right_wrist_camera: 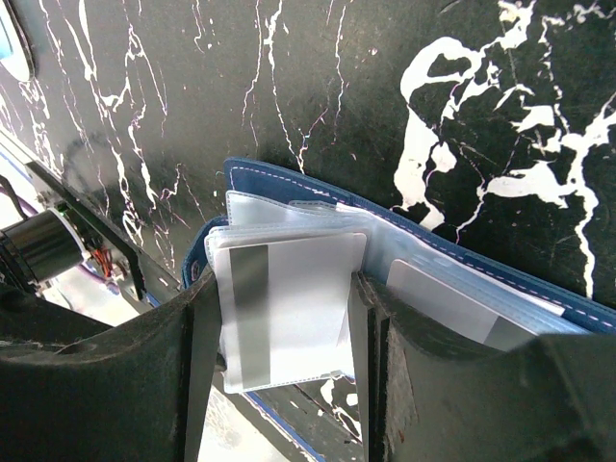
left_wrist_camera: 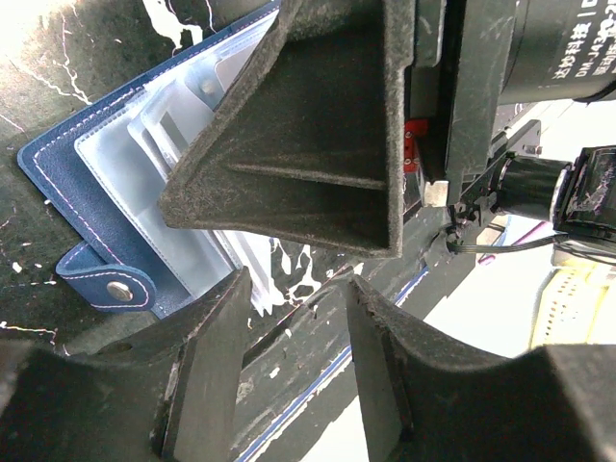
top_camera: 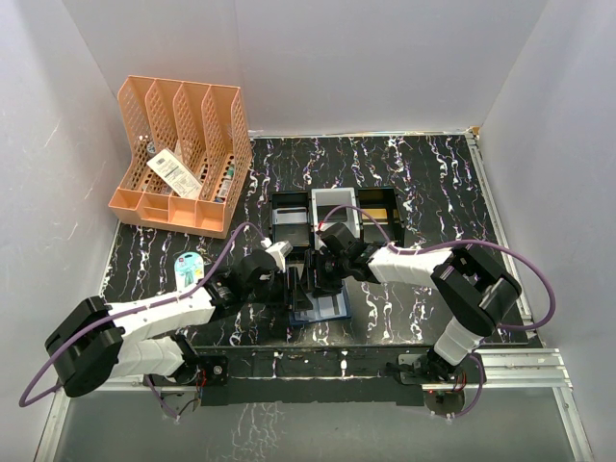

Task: Take the credit cards out of the card holder

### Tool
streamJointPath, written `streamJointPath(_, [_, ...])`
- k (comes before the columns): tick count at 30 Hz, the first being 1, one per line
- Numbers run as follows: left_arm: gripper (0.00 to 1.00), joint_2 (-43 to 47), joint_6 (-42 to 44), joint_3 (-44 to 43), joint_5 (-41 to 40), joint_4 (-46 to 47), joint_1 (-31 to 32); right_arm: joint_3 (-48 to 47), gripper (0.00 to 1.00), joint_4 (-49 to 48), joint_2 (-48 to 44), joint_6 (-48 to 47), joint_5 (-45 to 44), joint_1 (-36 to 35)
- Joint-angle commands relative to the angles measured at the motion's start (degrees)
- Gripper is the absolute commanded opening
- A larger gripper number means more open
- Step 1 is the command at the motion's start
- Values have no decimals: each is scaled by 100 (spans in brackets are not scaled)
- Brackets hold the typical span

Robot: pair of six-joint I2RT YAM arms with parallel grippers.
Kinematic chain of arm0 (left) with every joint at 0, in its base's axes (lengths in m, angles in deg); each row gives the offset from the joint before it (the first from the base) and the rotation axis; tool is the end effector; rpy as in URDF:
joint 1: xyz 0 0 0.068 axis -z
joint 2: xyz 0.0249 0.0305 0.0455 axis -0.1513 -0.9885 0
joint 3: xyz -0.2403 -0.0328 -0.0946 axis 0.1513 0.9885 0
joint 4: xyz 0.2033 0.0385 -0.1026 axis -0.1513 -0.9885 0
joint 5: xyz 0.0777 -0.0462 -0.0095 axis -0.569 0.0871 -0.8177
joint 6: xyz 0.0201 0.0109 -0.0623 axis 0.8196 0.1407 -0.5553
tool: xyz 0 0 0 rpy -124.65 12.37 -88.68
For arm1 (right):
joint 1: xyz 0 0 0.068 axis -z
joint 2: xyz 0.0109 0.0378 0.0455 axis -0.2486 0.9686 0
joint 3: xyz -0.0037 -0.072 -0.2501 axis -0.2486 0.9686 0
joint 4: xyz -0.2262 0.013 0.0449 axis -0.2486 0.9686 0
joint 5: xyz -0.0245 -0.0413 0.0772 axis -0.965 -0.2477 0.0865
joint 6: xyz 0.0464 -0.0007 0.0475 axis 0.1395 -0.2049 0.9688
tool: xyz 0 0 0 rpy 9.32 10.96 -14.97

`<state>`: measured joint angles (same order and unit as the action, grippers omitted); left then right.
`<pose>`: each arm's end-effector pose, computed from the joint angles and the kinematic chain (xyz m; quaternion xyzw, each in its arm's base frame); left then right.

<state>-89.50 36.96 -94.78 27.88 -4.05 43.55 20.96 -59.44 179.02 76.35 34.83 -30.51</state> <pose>0.1324 -0.1898 0.1911 0.0796 0.8752 -0.4220 0.2229 0.1949 0.2214 0.1467 -0.0404 0.9392 0.3322 0.0764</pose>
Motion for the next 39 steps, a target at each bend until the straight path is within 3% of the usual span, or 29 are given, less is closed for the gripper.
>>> streamJointPath(1, [44,41,10,113,-3,198,19,176,44,109,90,-24,-88,-18])
streamJointPath(21, [43,-459,-24,70,60,480,30,264,43,-164,5,122,202,41])
streamJointPath(37, [43,-778,102,-377,-461,-244,151,283,42,-158,-122,188,220,37])
streamJointPath(39, [43,-828,134,-404,-425,-234,154,267,46,-109,-171,189,182,38])
